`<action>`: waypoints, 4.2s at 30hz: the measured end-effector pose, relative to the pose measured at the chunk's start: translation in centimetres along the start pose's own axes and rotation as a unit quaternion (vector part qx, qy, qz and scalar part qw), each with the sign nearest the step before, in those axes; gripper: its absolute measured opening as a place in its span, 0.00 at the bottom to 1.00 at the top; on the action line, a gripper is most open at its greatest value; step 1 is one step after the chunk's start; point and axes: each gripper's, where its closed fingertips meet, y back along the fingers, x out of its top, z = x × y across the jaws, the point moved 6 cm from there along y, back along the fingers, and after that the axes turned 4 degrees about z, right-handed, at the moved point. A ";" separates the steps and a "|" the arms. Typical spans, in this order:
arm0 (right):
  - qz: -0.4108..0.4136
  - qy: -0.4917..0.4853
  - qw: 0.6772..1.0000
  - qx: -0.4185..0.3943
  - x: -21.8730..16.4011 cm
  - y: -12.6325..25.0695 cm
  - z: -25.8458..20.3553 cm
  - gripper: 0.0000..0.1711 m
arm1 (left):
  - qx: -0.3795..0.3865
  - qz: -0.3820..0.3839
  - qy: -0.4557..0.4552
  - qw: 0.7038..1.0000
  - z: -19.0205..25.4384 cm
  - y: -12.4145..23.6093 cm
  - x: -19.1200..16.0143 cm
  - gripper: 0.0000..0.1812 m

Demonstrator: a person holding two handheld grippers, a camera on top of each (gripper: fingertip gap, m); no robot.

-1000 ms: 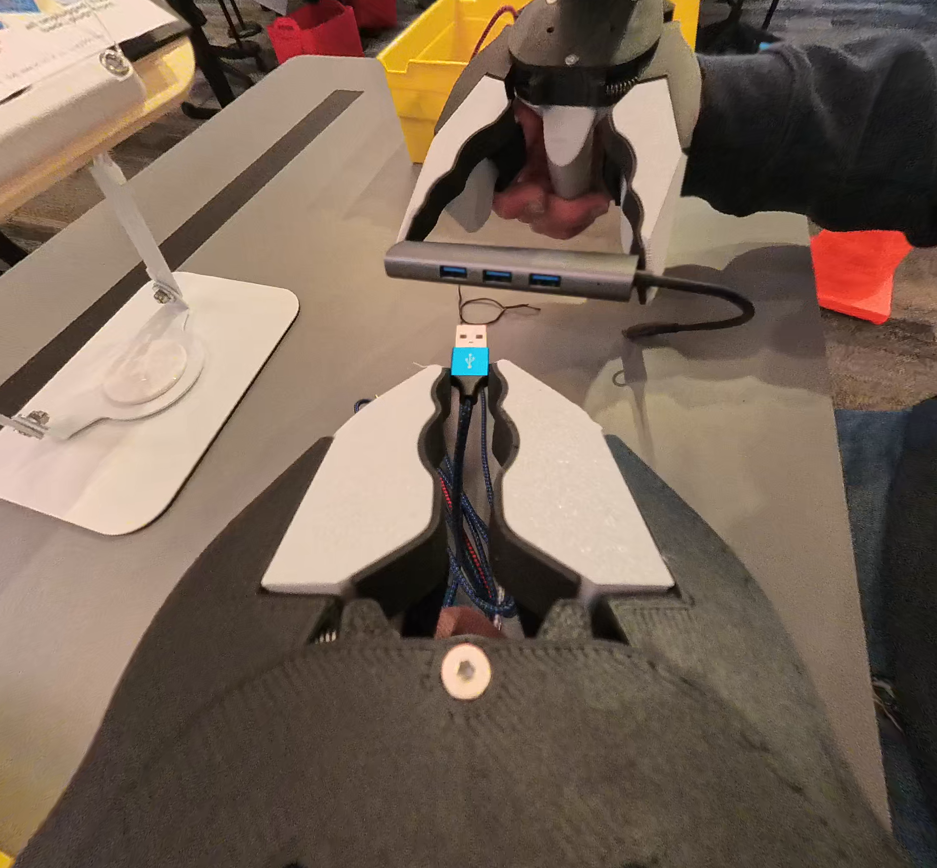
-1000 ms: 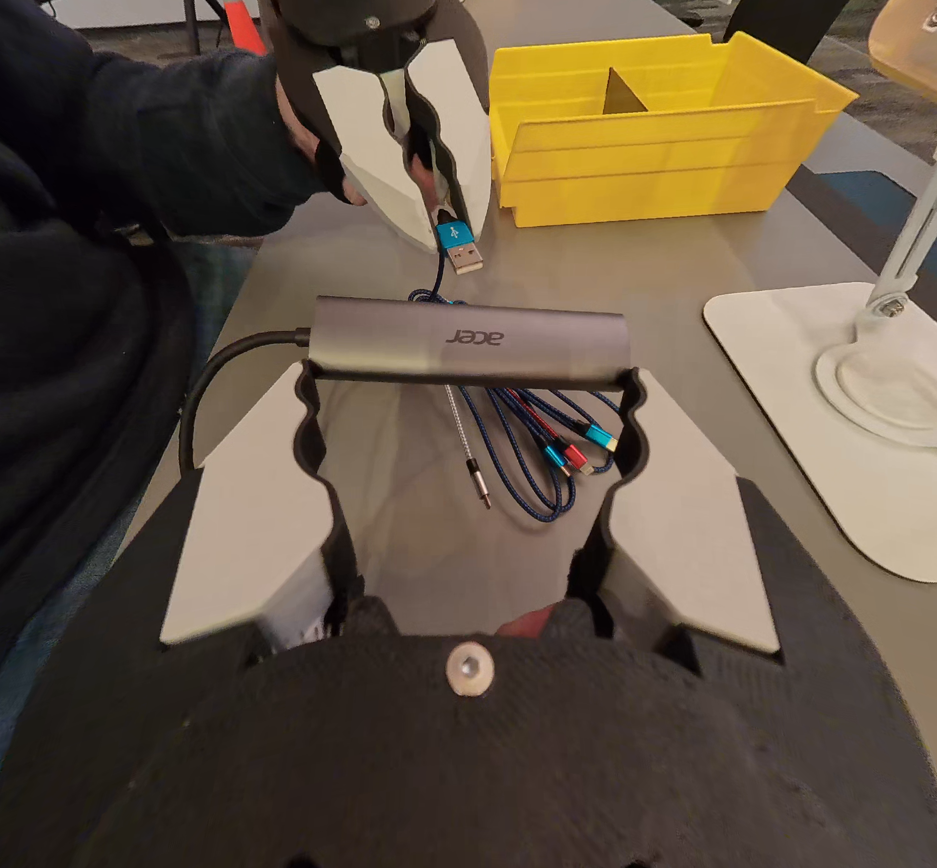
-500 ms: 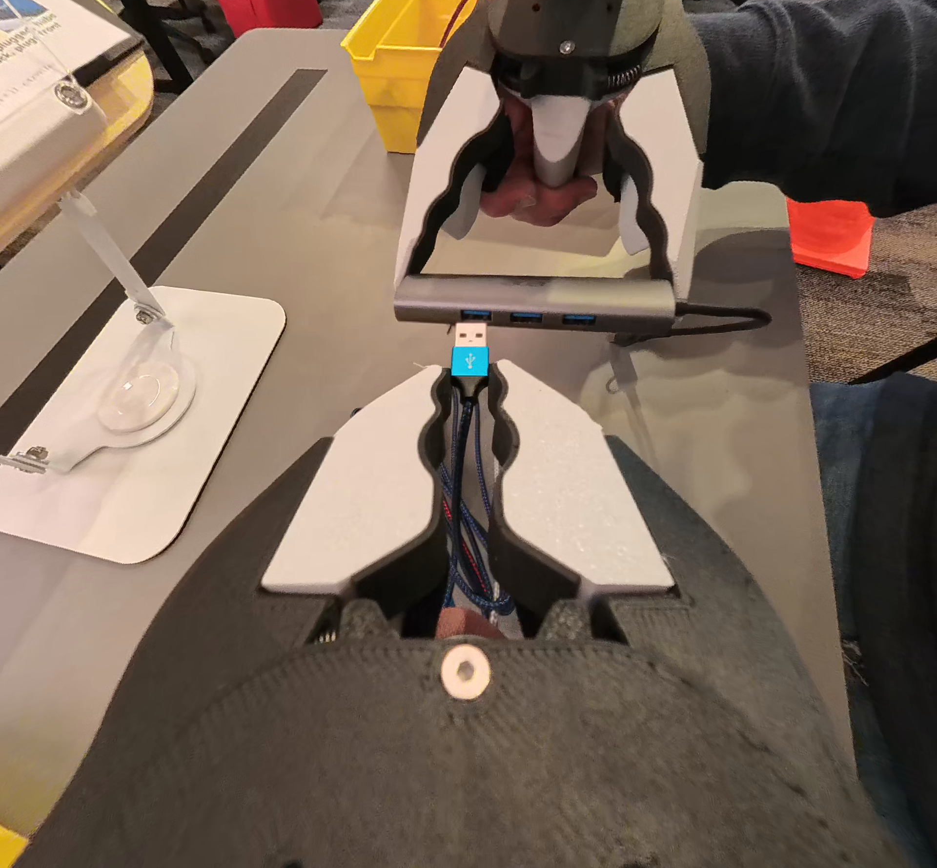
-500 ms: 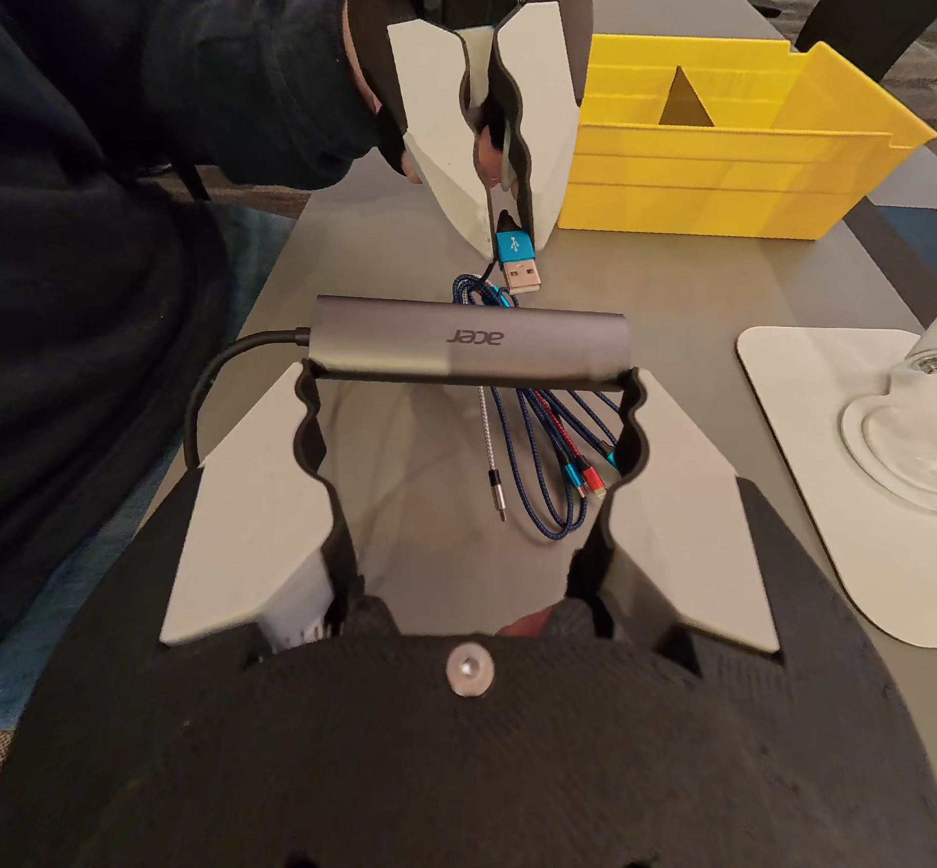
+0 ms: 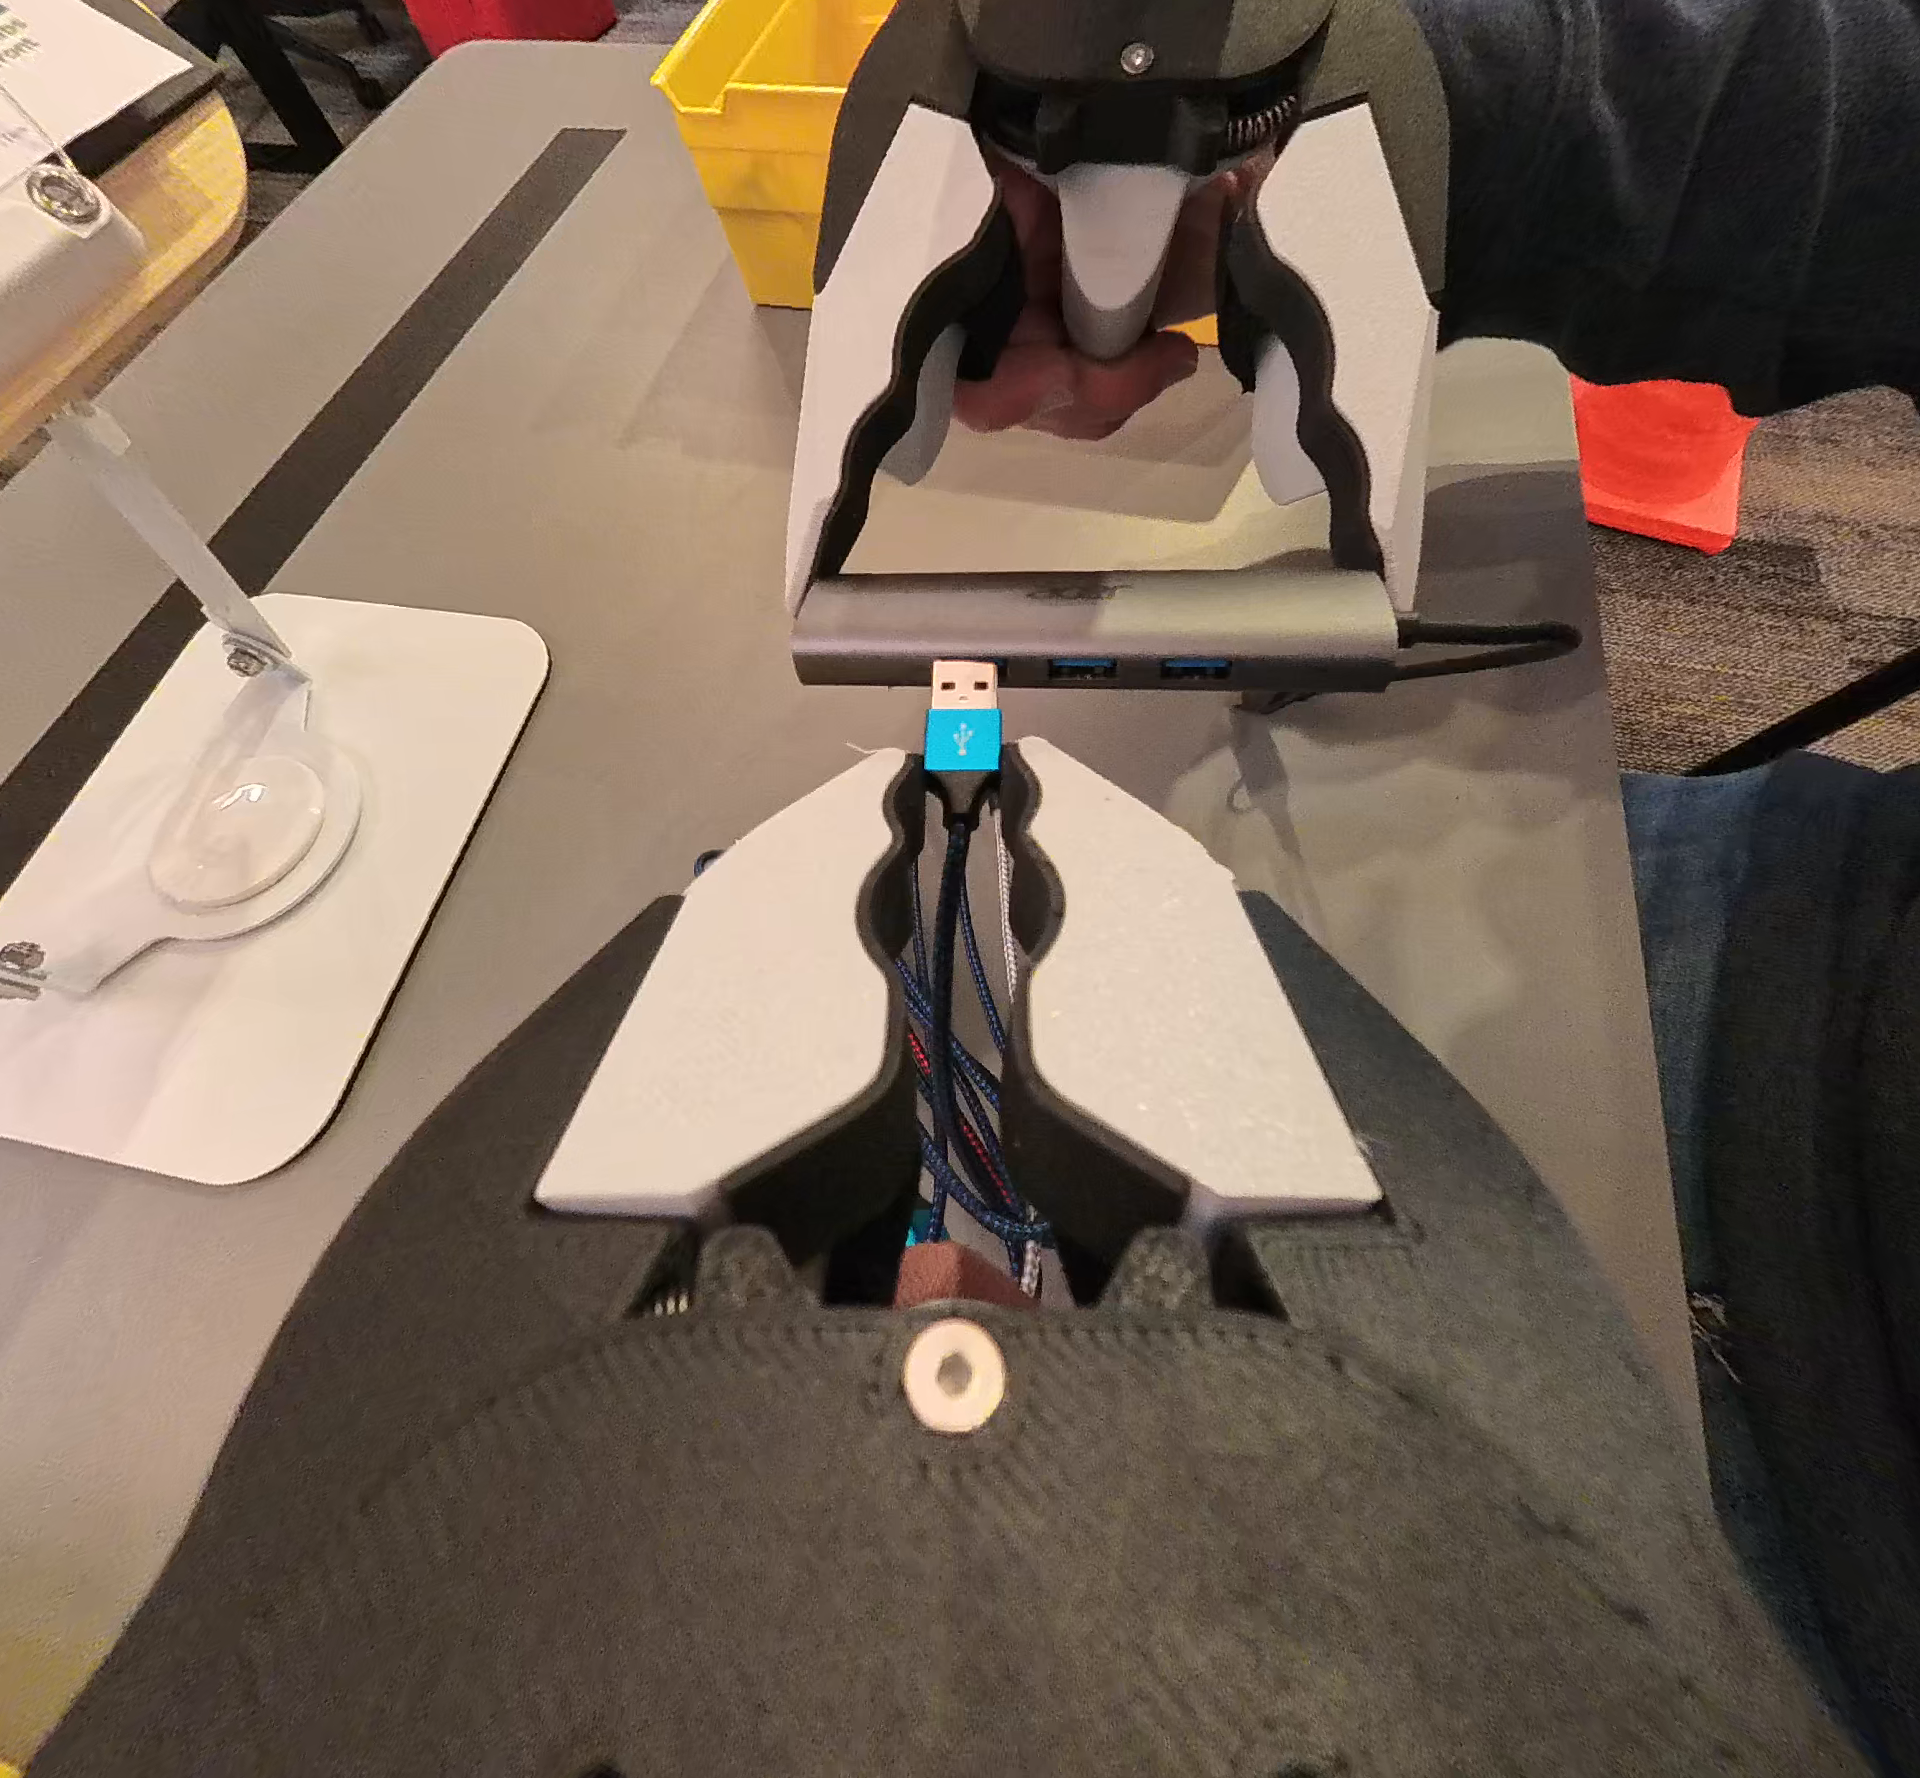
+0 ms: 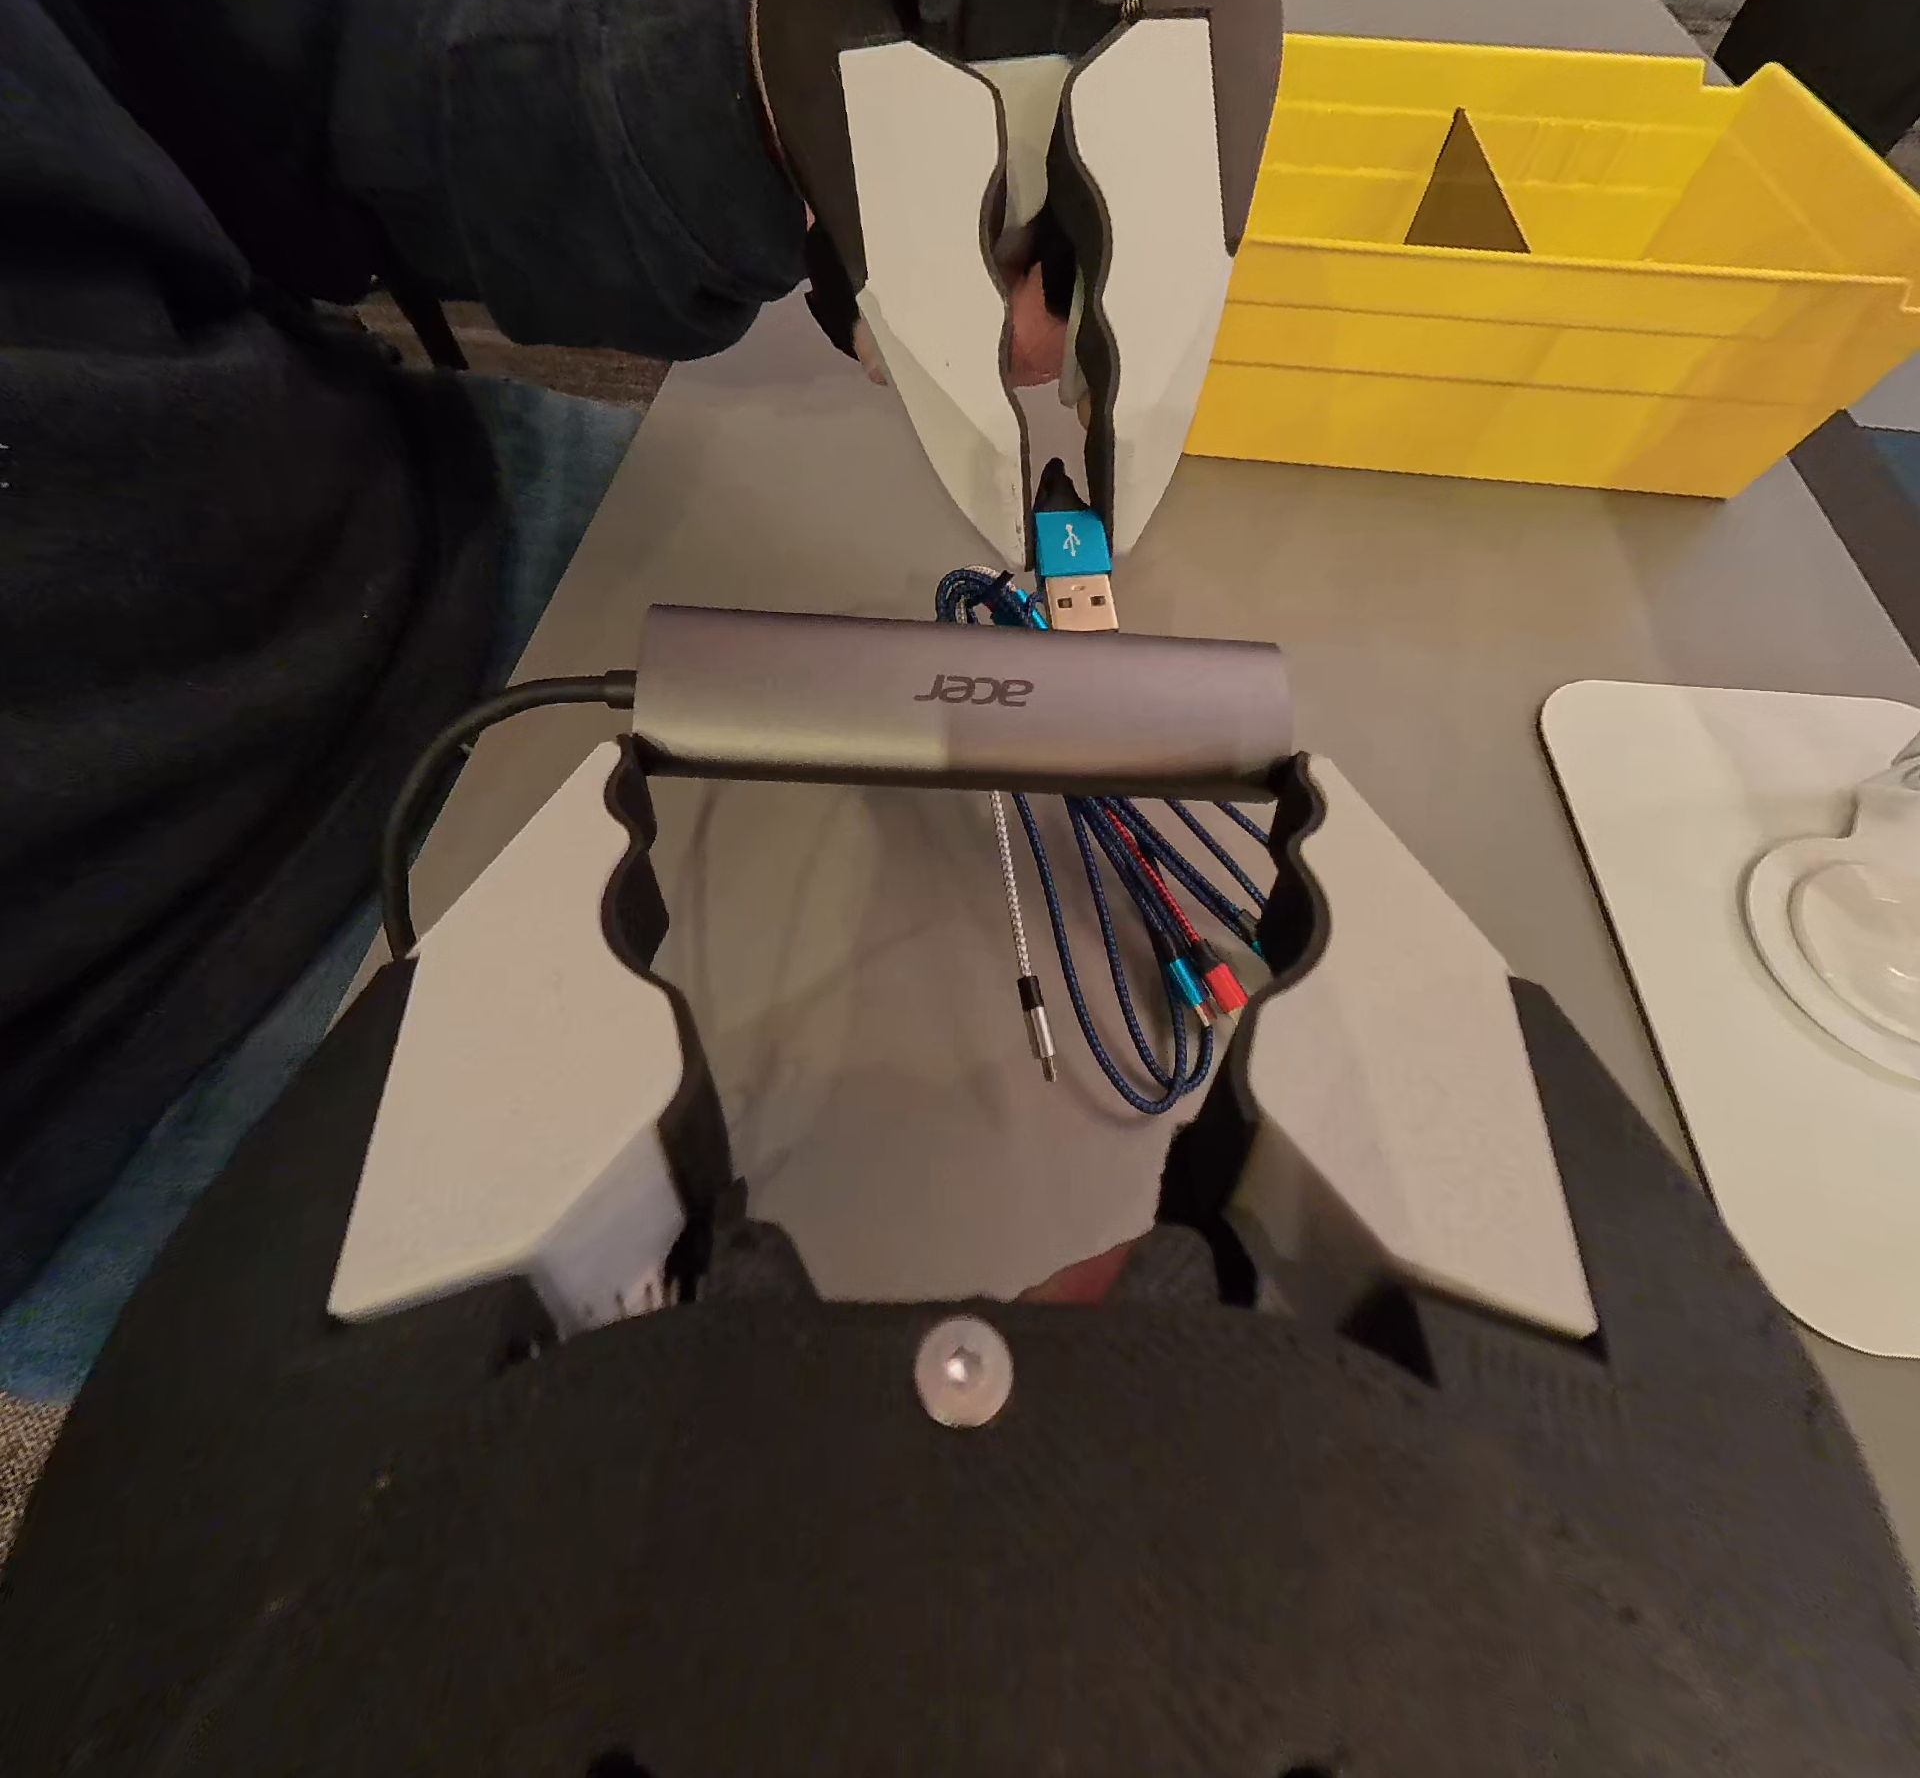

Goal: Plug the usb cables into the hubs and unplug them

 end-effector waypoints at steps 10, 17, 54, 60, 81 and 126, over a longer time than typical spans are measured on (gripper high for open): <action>-0.024 0.007 1.000 0.006 0.0 -0.1 -0.1 0.68 | -0.026 0.008 0.022 0.999 -0.1 0.1 0.1 0.07; -0.013 0.007 1.000 0.002 0.2 0.1 -0.2 0.68 | -0.048 0.029 0.053 0.997 -0.2 0.1 -0.1 0.07; -0.017 -0.009 1.000 0.003 0.0 -0.3 -0.3 0.68 | -0.061 0.106 0.091 0.988 -0.6 0.0 -0.2 0.08; 0.005 -0.016 1.000 0.003 0.2 -0.1 -0.3 0.68 | -0.059 0.115 0.091 0.987 -0.5 -0.1 -0.1 0.07; -0.065 0.012 0.998 -0.016 0.1 -0.5 -0.4 0.67 | -0.035 0.056 0.051 0.997 -0.2 -0.4 -0.3 0.07; 0.046 0.011 0.990 -0.131 3.4 4.6 0.9 0.67 | 0.052 0.205 0.118 0.970 -2.0 5.2 -1.2 0.10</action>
